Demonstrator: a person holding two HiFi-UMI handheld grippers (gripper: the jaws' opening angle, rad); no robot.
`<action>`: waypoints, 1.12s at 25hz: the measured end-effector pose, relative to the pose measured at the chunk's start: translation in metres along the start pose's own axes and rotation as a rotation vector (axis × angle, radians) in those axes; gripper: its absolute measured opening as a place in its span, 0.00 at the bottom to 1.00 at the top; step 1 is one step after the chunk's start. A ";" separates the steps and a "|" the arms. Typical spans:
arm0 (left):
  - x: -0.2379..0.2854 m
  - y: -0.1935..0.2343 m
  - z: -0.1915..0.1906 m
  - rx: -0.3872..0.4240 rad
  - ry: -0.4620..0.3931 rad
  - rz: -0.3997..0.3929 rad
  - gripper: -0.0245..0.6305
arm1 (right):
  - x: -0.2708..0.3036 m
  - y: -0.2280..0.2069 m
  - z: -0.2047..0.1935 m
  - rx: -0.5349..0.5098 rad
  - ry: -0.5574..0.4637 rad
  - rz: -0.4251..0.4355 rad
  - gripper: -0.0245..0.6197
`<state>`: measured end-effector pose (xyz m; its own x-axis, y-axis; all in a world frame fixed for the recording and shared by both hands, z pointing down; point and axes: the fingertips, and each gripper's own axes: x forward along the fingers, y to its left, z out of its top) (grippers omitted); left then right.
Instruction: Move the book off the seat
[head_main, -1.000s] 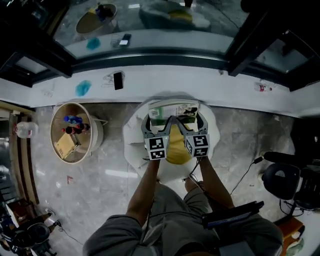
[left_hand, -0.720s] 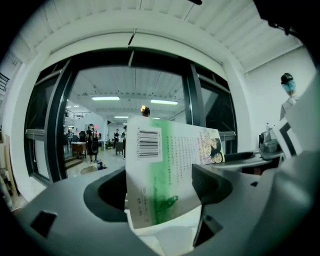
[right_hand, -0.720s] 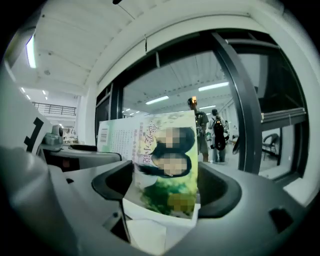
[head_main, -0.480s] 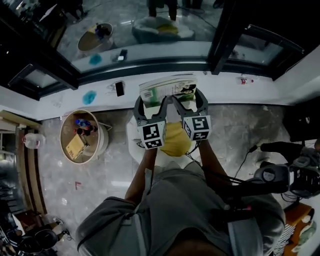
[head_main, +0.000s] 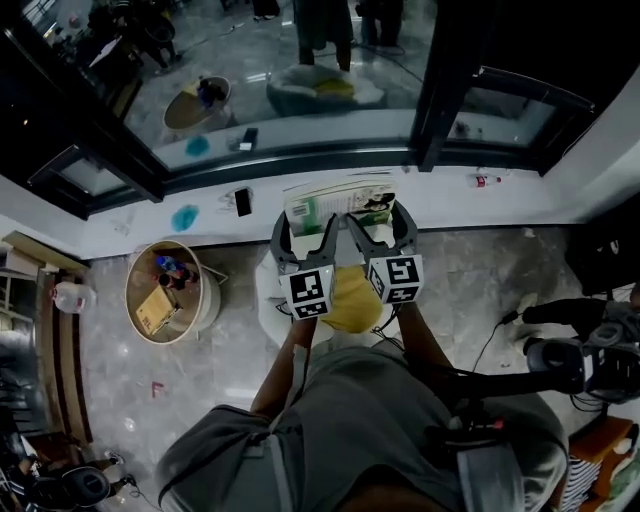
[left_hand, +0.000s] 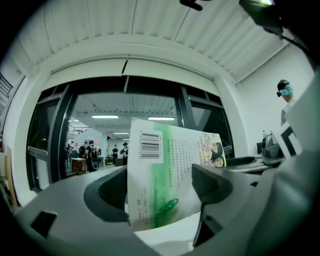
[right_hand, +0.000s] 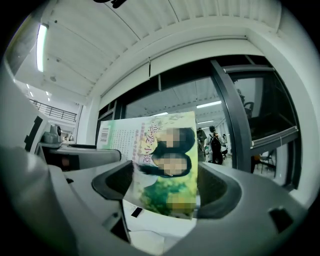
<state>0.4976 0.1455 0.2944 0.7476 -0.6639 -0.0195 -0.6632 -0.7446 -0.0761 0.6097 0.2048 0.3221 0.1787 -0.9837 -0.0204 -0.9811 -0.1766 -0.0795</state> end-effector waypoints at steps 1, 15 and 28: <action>-0.002 0.000 0.002 0.004 0.001 0.010 0.64 | -0.001 0.001 0.001 0.004 -0.001 0.009 0.64; -0.056 0.029 0.045 0.175 0.005 0.351 0.64 | 0.019 0.056 0.026 0.124 -0.104 0.346 0.64; -0.193 0.148 0.064 0.156 -0.071 0.478 0.64 | 0.009 0.239 0.040 0.090 -0.120 0.496 0.64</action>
<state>0.2574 0.1675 0.2232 0.3655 -0.9177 -0.1559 -0.9228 -0.3353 -0.1898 0.3802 0.1551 0.2632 -0.2940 -0.9365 -0.1911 -0.9406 0.3190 -0.1164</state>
